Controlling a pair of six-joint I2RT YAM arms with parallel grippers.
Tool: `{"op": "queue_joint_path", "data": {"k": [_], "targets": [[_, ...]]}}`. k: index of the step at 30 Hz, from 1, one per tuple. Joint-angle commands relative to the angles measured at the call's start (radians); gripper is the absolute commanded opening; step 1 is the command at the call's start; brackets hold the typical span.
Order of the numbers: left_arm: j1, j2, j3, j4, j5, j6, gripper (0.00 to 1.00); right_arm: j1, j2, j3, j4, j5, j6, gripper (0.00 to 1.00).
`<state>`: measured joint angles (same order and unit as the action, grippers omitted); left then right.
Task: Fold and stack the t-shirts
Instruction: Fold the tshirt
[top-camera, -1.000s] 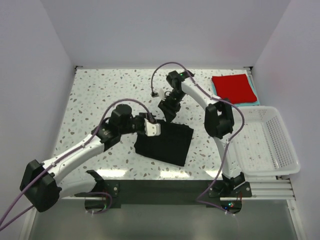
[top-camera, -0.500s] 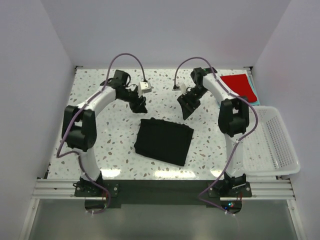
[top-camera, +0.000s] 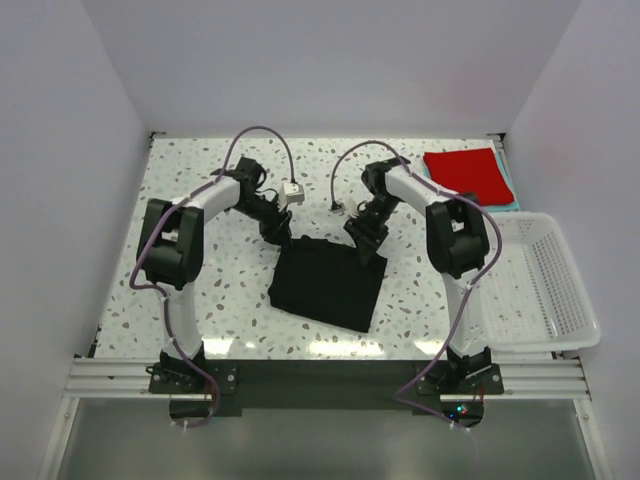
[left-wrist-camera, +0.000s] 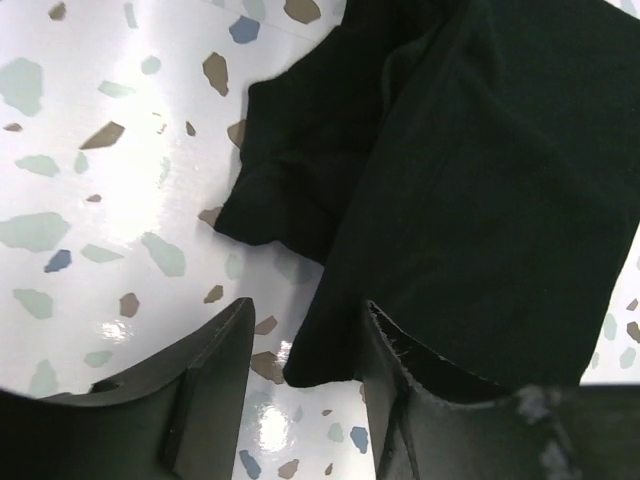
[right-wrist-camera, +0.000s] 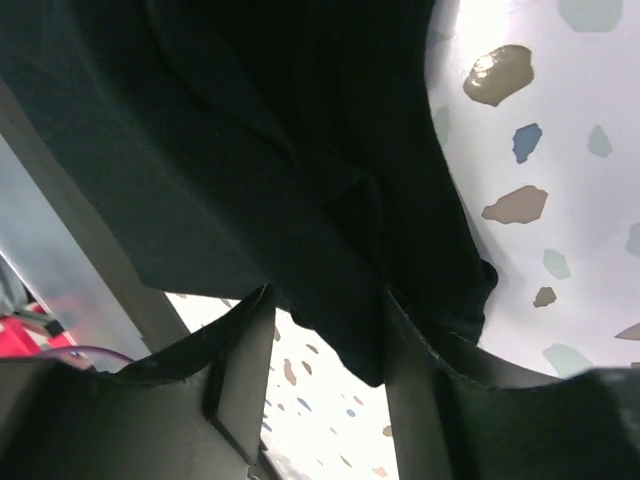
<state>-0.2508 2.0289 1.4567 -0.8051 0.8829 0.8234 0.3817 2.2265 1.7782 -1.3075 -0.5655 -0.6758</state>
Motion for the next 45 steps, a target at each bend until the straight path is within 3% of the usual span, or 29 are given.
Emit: {"op": "queue_joint_path", "data": {"k": [1,4,5,6,8,10,15,26,34,37,45], "targets": [[0.002,-0.007,-0.022,-0.003,0.024,0.029,0.48,0.005,-0.09,0.01,0.002,0.003,-0.021,0.44],[0.002,-0.006,-0.021,-0.003,0.028,0.028,0.36,0.005,-0.103,0.039,-0.022,0.007,-0.019,0.29],[0.002,-0.007,-0.018,-0.006,0.028,0.028,0.33,0.006,-0.12,0.047,-0.024,0.018,-0.015,0.19],[0.002,-0.01,-0.015,-0.008,0.028,0.028,0.22,0.006,-0.128,0.05,-0.038,0.022,-0.016,0.12],[0.007,-0.016,-0.013,-0.016,0.024,0.029,0.12,0.008,-0.148,0.076,-0.068,0.038,-0.015,0.0],[0.011,-0.03,-0.018,-0.016,0.015,0.029,0.01,0.006,-0.18,0.098,-0.145,0.049,-0.024,0.0],[0.024,-0.056,-0.039,-0.012,0.002,0.033,0.0,0.002,-0.264,-0.017,-0.116,0.241,-0.051,0.0],[0.019,-0.124,-0.087,0.037,0.022,-0.013,0.0,0.002,-0.12,-0.146,0.218,0.447,0.024,0.0],[-0.096,-0.271,-0.156,0.196,-0.047,-0.024,0.0,0.006,-0.113,-0.189,0.321,0.429,0.01,0.0],[-0.162,-0.285,-0.159,0.335,-0.068,-0.055,0.0,0.005,-0.129,-0.221,0.346,0.412,-0.004,0.0],[-0.176,-0.072,-0.075,0.492,-0.045,-0.197,0.0,0.005,-0.134,-0.234,0.363,0.389,-0.007,0.0]]}}
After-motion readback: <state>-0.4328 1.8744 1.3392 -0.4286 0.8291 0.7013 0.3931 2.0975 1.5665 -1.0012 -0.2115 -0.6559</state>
